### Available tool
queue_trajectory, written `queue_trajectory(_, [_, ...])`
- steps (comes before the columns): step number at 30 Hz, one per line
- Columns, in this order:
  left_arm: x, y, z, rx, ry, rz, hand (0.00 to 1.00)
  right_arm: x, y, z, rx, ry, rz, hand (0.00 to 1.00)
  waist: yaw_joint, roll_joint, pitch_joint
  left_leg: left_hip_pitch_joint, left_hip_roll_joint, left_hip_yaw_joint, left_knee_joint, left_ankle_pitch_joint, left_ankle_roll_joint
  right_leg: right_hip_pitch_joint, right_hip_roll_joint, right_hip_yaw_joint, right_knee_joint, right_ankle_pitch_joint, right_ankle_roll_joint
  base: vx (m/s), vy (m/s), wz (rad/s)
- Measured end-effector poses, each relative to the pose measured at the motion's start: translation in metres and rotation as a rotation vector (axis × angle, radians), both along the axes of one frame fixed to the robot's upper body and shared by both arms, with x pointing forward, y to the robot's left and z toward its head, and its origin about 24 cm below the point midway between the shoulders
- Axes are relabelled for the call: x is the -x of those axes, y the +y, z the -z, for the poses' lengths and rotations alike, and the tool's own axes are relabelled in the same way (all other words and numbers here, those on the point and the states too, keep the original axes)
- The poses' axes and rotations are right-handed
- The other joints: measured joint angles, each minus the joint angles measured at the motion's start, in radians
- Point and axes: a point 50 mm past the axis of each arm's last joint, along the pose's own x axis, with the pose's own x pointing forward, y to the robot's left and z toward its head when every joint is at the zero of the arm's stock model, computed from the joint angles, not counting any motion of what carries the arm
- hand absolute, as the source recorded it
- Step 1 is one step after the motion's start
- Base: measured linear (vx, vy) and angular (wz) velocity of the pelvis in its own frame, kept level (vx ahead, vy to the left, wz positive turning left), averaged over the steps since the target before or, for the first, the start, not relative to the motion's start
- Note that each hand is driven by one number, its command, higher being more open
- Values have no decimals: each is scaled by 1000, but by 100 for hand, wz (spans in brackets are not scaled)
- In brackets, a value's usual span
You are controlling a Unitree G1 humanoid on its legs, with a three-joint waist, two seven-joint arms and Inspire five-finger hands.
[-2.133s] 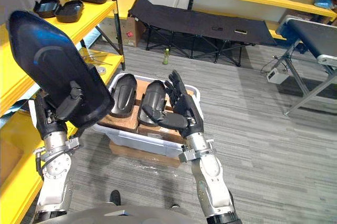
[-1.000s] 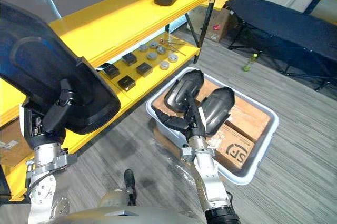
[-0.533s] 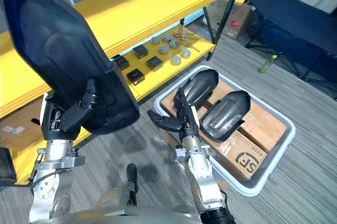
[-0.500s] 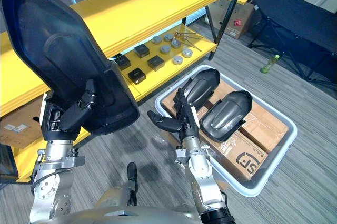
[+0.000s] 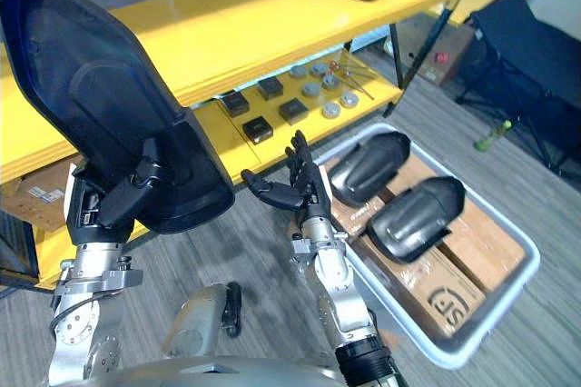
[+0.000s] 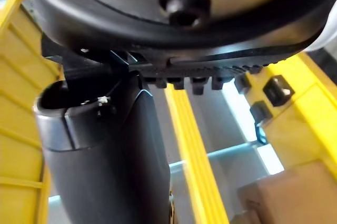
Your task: Walk over and take three plastic housings, then place them on the shelf
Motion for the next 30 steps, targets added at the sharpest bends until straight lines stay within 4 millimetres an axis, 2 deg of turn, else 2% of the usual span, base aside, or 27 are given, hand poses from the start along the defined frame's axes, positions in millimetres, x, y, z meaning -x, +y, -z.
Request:
queue_trajectory(1, [0,4,-1,-21,1,-15,0,0,0,-1,-5,-7,0,100,1,-4,0,18,-8,4,-25,-4,7,-51,-22,29,83,75,-18,261,387,16])
queue_trajectory(3, [1,13,-1,-44,7,-52,0,0,4,-2,-31,-16,-12,100,-1,-6,-1,66,-35,-7,-86,-1,15,-126,-9,83,203,64,23,236,283,11])
queue_trajectory(4, [1,17,0,-36,12,-72,0,0,5,-3,-44,-26,-20,100,-8,1,0,117,-59,-24,-152,23,24,-152,33,101,212,22,55,233,241,44])
queue_trajectory(5, [1,17,-1,-27,9,-75,0,0,3,-5,-43,-40,-22,100,-21,6,-3,166,-87,-50,-232,51,29,-176,81,111,177,-11,65,228,232,60])
queue_trajectory(6, [0,17,-1,-26,7,-77,0,-1,1,-6,-42,-49,-19,100,-28,7,-6,187,-103,-68,-273,67,28,-193,105,111,152,-25,66,245,191,85])
queue_trajectory(7, [-3,14,-3,-19,-5,-67,0,-2,-6,-9,-41,-73,1,100,-33,15,-11,223,-131,-102,-353,100,25,-241,155,118,83,-36,58,252,144,88])
queue_trajectory(8, [-5,11,-3,-11,-10,-53,0,-3,-12,-13,-38,-89,19,100,-37,29,-20,238,-143,-130,-403,113,8,-284,201,134,16,-35,58,255,121,102])
queue_trajectory(9, [-6,8,-2,-1,-7,-46,0,-3,-18,-15,-45,-99,32,100,-46,44,-26,247,-138,-128,-422,78,-33,-323,244,158,-57,-27,61,347,60,119])
queue_trajectory(10, [-6,9,-1,-16,-4,-39,0,-4,-21,-20,-96,-114,44,100,-63,23,-28,218,-131,-112,-318,61,53,-366,233,200,-126,-5,99,334,-13,112])
queue_trajectory(11, [-8,11,2,-29,5,-34,0,-5,-28,-23,-135,-127,63,100,-56,3,-26,264,-161,-135,-319,56,48,-384,217,250,-164,21,134,447,-60,97])
queue_trajectory(12, [-9,11,7,-33,30,-35,0,-5,-32,-22,-143,-123,71,100,-59,2,-32,277,-174,-138,-313,55,49,-382,214,279,-189,27,130,320,-73,81])
queue_trajectory(14, [-8,13,16,-20,72,-51,0,-5,-41,-23,-161,-132,80,100,-73,8,-44,316,-192,-172,-317,48,43,-373,219,276,-245,87,98,365,-58,84])
queue_trajectory(15, [-8,16,14,-29,67,-58,0,-6,-46,-25,-175,-141,90,100,-76,3,-53,332,-198,-190,-324,41,33,-368,236,250,-287,155,87,423,-94,81])
queue_trajectory(16, [-7,20,14,-33,66,-71,0,-6,-48,-26,-177,-149,97,100,-75,-15,-68,344,-209,-202,-332,30,20,-361,250,242,-328,241,68,350,-112,70])
queue_trajectory(17, [-6,21,14,-27,68,-81,0,-7,-50,-27,-170,-154,95,100,-73,-14,-72,351,-208,-205,-332,20,19,-350,249,221,-339,220,37,361,-111,27])
queue_trajectory(18, [-4,23,17,2,77,-94,0,-8,-52,-29,-157,-166,93,100,-59,6,-84,350,-189,-202,-323,4,5,-323,267,211,-378,220,39,363,-82,8])
queue_trajectory(20, [-5,22,16,9,73,-89,0,-7,-59,-29,-151,-173,117,100,-67,15,-81,318,-166,-163,-216,-20,-34,-254,279,169,-449,220,40,336,-46,44])
queue_trajectory(21, [-7,19,16,7,68,-69,0,-4,-67,-28,-140,-168,147,100,-84,19,-75,253,-143,-115,-27,-31,-64,-187,280,134,-497,219,37,276,7,77])
queue_trajectory(22, [-8,17,15,0,64,-55,0,-3,-73,-28,-115,-170,168,100,-83,20,-63,196,-109,-53,124,-31,-79,-136,276,125,-522,216,35,285,14,52])
queue_trajectory(23, [-12,16,13,-23,52,-29,0,-2,-85,-34,-68,-214,217,100,-72,18,-60,136,-31,18,190,-94,-33,-98,266,129,-534,206,32,205,6,16])
queue_trajectory(24, [-15,15,13,-24,45,-18,0,-1,-91,-39,-48,-241,239,100,-70,21,-61,117,-1,21,169,-102,-43,-94,258,129,-533,205,31,161,-5,-3])
queue_trajectory(25, [-17,14,11,-25,34,-4,0,-1,-97,-48,-31,-288,264,100,-70,28,-60,97,44,15,96,-98,-67,-90,247,130,-532,201,37,149,48,-7])
queue_trajectory(26, [-19,11,9,-25,20,15,0,0,-105,-59,-22,-346,297,100,-79,47,-64,99,91,-9,-54,-43,-116,-82,241,135,-531,194,61,147,101,-11])
queue_trajectory(27, [-20,8,9,-24,14,29,0,2,-108,-64,-15,-373,313,100,-85,63,-63,116,115,-31,-142,25,-132,-74,242,136,-528,188,77,152,224,-22])
queue_trajectory(28, [-21,2,9,-21,9,68,0,6,-115,-75,8,-426,338,100,-91,103,-68,144,148,-70,-235,135,-172,-76,251,152,-503,165,113,136,290,-29])
queue_trajectory(29, [-23,-2,8,-37,5,103,0,9,-117,-81,3,-455,368,100,-106,80,-72,169,104,-53,-270,143,-158,-93,207,182,-482,156,114,129,298,-30])
queue_trajectory(30, [-23,-2,6,-46,-2,115,0,10,-117,-84,10,-471,378,100,-112,69,-74,176,83,-42,-298,150,-145,-101,187,192,-480,155,121,118,299,-23])
